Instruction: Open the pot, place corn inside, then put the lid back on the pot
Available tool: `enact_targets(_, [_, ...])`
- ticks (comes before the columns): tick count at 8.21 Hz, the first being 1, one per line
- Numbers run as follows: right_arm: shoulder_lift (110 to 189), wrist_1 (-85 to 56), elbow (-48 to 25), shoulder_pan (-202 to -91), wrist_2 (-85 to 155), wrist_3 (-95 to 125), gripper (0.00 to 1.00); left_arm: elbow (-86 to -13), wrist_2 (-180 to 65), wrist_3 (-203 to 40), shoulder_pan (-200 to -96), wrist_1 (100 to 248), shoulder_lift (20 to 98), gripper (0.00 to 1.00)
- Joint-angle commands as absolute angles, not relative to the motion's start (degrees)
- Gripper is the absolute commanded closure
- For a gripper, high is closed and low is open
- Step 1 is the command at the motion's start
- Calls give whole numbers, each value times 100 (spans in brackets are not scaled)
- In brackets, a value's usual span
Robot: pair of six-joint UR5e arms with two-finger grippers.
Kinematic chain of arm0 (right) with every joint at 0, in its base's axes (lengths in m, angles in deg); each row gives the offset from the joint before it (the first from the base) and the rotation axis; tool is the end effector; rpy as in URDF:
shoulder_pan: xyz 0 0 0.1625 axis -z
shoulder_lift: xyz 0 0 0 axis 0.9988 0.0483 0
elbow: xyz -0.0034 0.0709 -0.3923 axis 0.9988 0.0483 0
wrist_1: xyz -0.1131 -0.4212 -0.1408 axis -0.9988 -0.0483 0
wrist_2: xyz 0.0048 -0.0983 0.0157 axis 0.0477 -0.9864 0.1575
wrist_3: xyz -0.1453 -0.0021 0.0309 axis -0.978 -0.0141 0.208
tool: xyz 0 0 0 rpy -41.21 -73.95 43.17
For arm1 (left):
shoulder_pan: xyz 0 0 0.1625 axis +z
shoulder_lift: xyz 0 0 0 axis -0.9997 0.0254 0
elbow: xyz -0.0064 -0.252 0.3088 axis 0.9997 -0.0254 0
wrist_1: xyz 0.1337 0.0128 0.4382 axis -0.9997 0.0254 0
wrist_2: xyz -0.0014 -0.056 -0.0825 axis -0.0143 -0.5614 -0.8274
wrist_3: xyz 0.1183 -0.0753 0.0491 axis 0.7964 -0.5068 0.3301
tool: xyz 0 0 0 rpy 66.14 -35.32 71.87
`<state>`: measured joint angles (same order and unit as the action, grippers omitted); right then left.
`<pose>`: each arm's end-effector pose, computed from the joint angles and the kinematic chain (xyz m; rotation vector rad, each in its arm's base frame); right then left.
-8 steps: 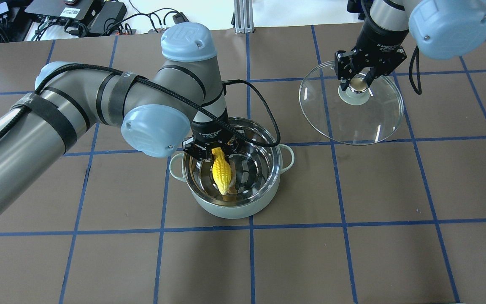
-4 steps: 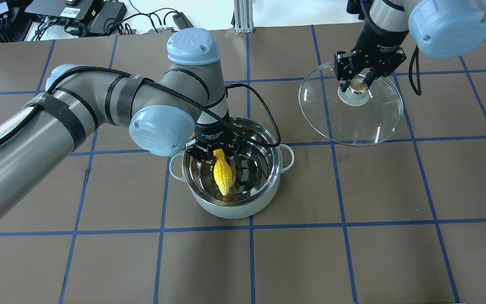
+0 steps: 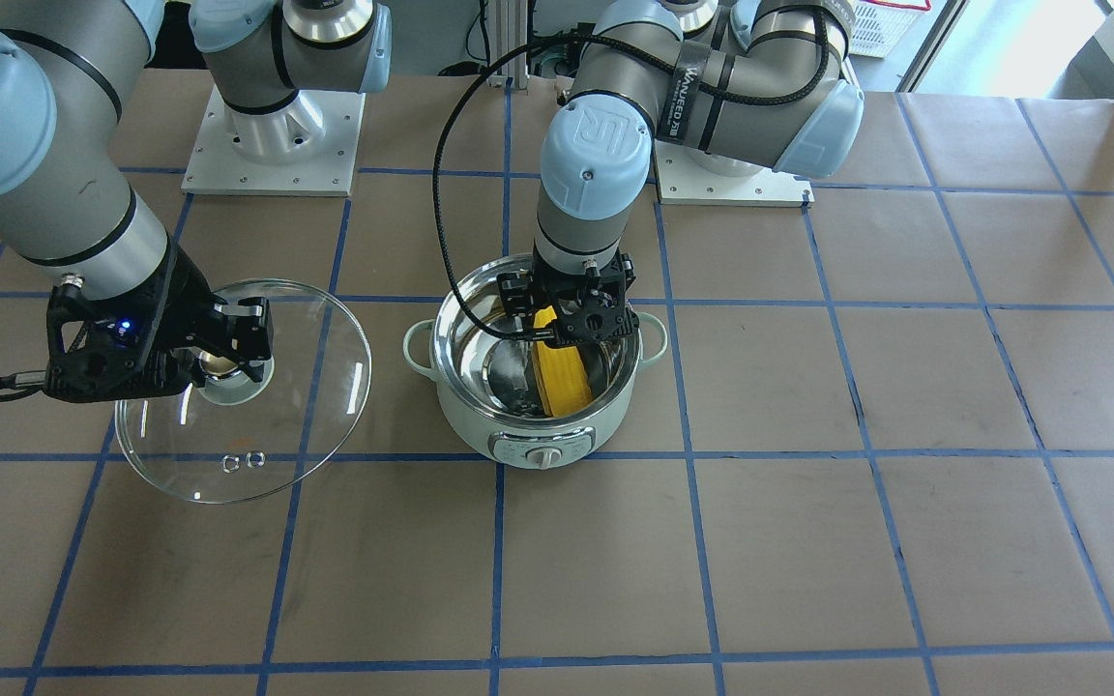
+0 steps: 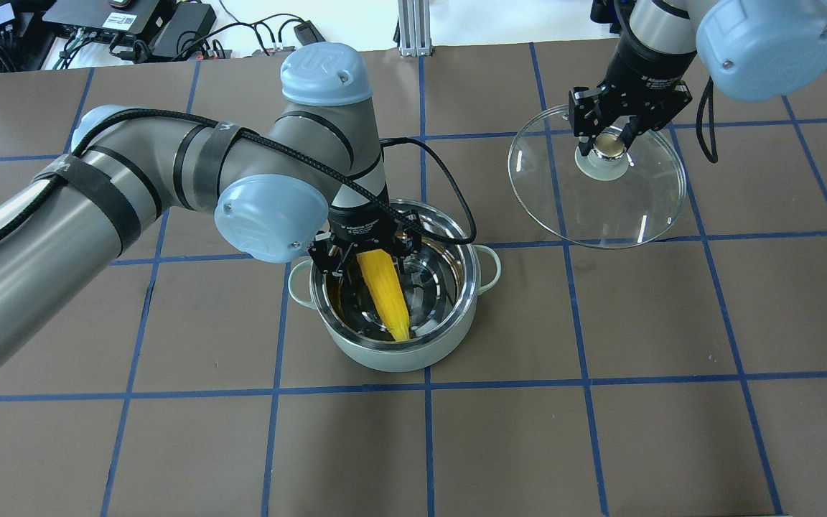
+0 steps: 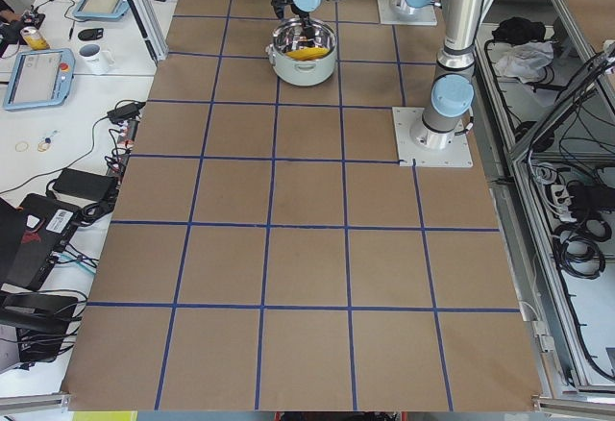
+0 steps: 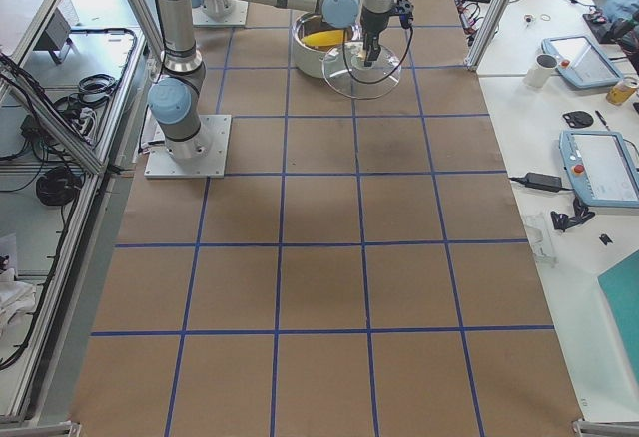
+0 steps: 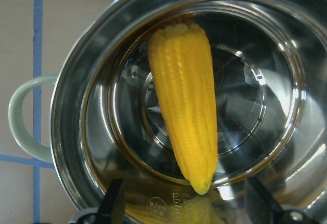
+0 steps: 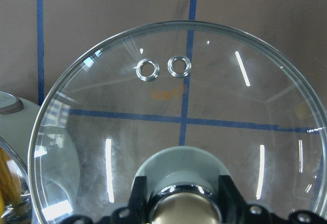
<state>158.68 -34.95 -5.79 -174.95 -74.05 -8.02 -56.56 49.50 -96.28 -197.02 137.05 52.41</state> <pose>0.1188 -0.6120 0.3395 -0.1135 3.0718 0.0248 -0.3187 -0.4965 0.2294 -0.3177 3.1094 0.3044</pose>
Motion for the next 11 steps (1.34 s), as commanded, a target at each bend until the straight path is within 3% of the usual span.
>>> enact_targets(1, [15876, -3482, -583, -17494, -7406, -754, 100, -5595, 4942, -9589, -19639, 13750, 4970, 0])
enact_targets(4, [15911, -3455, -583, -17608, -7327, -283, 100, -5157, 5021, -9466, -19175, 13828, 4732, 0])
enact_targets(11, [15745, -4008, -592, -20023, -7345, 2828, 100, -5050, 5145, -7366, -18075, 13820, 4687, 0])
